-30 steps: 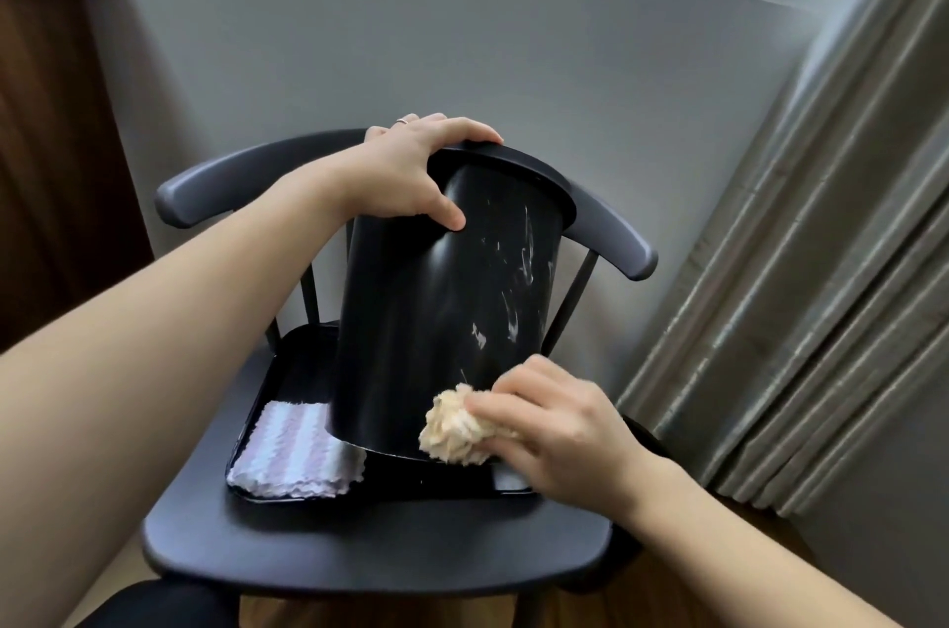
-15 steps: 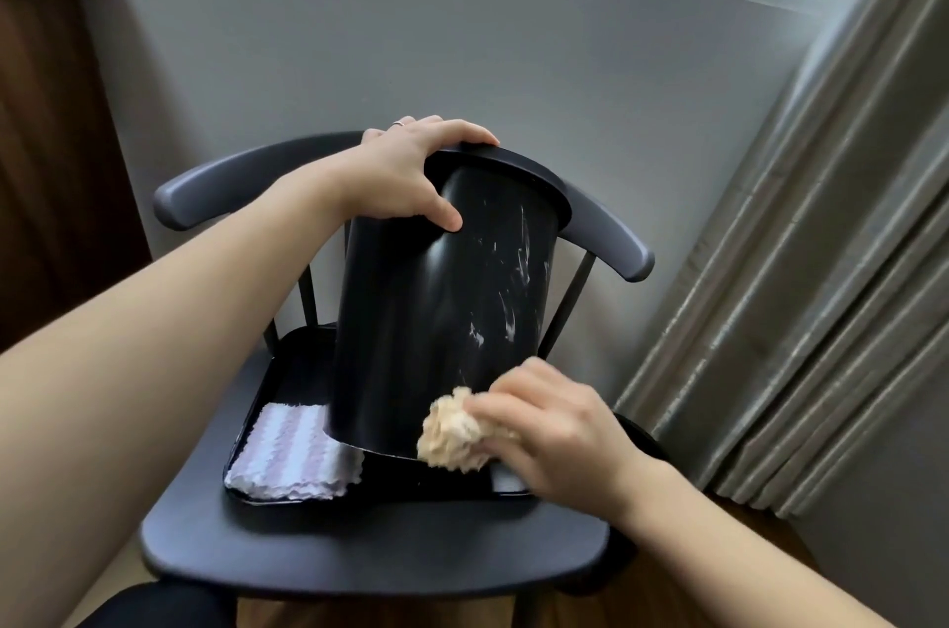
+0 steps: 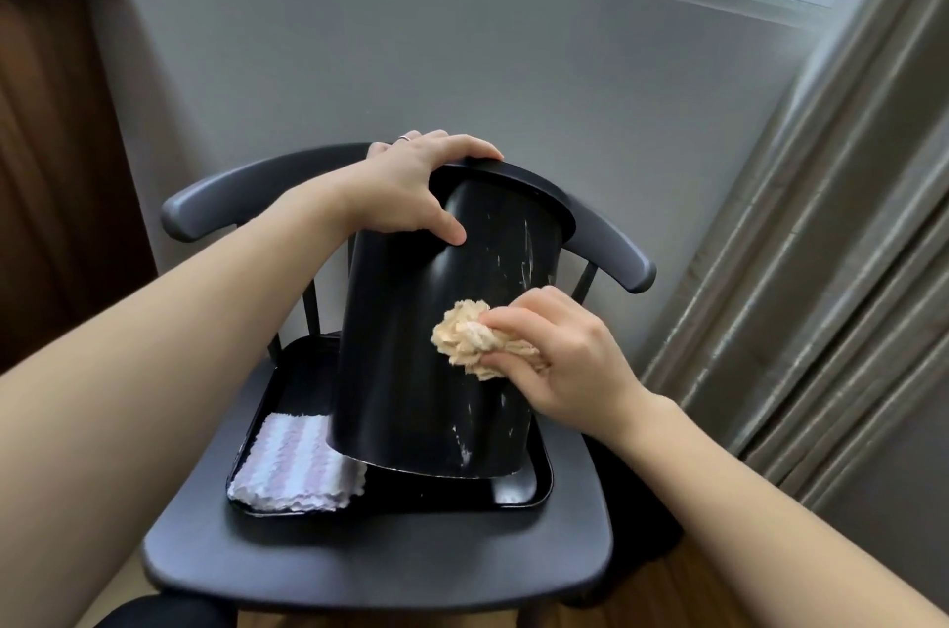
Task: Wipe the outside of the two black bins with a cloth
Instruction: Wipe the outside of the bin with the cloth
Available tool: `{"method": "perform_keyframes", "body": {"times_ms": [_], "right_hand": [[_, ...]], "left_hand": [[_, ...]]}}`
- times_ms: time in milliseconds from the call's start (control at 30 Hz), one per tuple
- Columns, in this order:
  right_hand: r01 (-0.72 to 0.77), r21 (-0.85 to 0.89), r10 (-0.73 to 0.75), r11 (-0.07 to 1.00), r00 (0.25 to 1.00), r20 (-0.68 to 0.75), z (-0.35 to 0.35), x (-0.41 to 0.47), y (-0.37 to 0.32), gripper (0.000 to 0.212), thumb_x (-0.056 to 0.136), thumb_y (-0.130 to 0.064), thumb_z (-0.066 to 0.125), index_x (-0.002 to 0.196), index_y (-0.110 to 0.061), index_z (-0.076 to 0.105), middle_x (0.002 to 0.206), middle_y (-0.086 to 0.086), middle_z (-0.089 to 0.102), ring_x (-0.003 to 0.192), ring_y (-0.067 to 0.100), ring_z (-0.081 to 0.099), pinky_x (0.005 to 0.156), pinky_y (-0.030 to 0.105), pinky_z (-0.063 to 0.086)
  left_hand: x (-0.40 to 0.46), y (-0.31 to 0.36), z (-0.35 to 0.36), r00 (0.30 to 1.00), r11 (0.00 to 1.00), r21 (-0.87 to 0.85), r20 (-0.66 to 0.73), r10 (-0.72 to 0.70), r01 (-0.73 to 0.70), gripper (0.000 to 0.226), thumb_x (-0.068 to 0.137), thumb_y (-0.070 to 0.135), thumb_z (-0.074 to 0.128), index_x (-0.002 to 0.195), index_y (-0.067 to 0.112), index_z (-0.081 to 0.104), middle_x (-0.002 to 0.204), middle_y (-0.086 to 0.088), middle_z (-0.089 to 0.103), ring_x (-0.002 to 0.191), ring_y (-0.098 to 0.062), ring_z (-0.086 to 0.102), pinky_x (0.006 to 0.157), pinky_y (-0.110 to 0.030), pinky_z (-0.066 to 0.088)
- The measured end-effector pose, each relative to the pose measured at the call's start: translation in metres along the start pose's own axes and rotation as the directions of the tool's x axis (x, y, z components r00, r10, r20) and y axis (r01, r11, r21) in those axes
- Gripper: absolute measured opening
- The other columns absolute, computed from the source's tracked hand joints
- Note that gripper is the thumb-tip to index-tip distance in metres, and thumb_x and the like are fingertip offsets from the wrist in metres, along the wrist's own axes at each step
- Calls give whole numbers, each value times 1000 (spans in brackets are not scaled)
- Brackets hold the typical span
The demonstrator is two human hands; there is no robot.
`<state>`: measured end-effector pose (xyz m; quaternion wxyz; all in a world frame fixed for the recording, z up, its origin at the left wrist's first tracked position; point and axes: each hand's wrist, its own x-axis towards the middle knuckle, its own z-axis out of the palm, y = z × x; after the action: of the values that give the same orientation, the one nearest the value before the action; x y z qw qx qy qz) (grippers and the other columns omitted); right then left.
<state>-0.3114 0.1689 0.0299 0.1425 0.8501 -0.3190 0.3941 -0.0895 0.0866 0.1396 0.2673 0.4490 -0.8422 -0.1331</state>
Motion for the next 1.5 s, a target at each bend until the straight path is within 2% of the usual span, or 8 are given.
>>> {"method": "perform_keyframes", "body": {"times_ms": [133,333,567,867,967,1200,1367,1500], "right_hand": [[-26,-80,24,996,999,-35,-5,14,9,25,86,-19,76,107,-6,72,90,6,66,79,29,59,72,41,53],[-259,-18,252,966,954,-165,-10,56,21,28,87,-20,75,113,-13,71,104,3,69,97,26,62,89,37,48],[-74,-45,72,996,996,-48,-9,25,15,25,85,-19,76,107,-7,72,90,4,64,80,26,60,76,35,51],[-305,-82,290,949,945,-151,-15,76,25,27,89,-22,72,115,-14,72,98,6,67,94,29,61,86,31,44],[-239,-34,234,970,966,-112,-12,58,15,26,88,-21,73,112,-11,72,94,6,66,90,28,61,84,41,50],[9,-49,-7,999,999,40,-4,0,-2,23,86,-18,75,106,-6,73,87,6,64,76,28,59,66,41,54],[-166,-81,159,983,983,-87,-6,14,0,24,87,-20,73,107,-6,72,90,5,65,80,27,59,75,39,51],[-109,-5,109,994,993,-41,1,-11,-12,24,84,-17,78,103,-3,72,86,7,63,76,28,58,70,40,53]], "left_hand": [[0,0,1,1000,1000,2,-14,11,-11,81,76,22,85,135,60,45,132,15,49,127,-9,27,102,-26,16],[1,3,1,999,998,32,-14,53,-52,80,75,28,87,138,54,46,135,15,51,135,-10,32,106,-27,15],[0,3,2,999,999,16,-8,39,-39,81,76,21,85,137,57,46,132,16,49,112,2,24,99,-24,15],[0,5,2,998,998,22,-18,60,-60,82,74,19,85,135,57,46,136,15,52,132,-5,30,104,-24,14],[0,4,2,999,998,24,-14,52,-51,81,74,22,86,136,56,46,133,16,51,133,-9,30,104,-24,14],[-1,3,1,1000,1000,-7,-2,7,-7,81,77,20,84,135,61,44,126,21,46,115,-3,23,100,-26,16],[-2,4,1,1000,1000,-8,-4,7,-7,81,77,21,84,135,61,45,126,19,47,113,-2,23,100,-25,15],[-1,4,1,1000,1000,-17,-3,-15,15,81,77,21,84,135,62,45,125,21,45,119,-8,23,101,-27,16]]}}
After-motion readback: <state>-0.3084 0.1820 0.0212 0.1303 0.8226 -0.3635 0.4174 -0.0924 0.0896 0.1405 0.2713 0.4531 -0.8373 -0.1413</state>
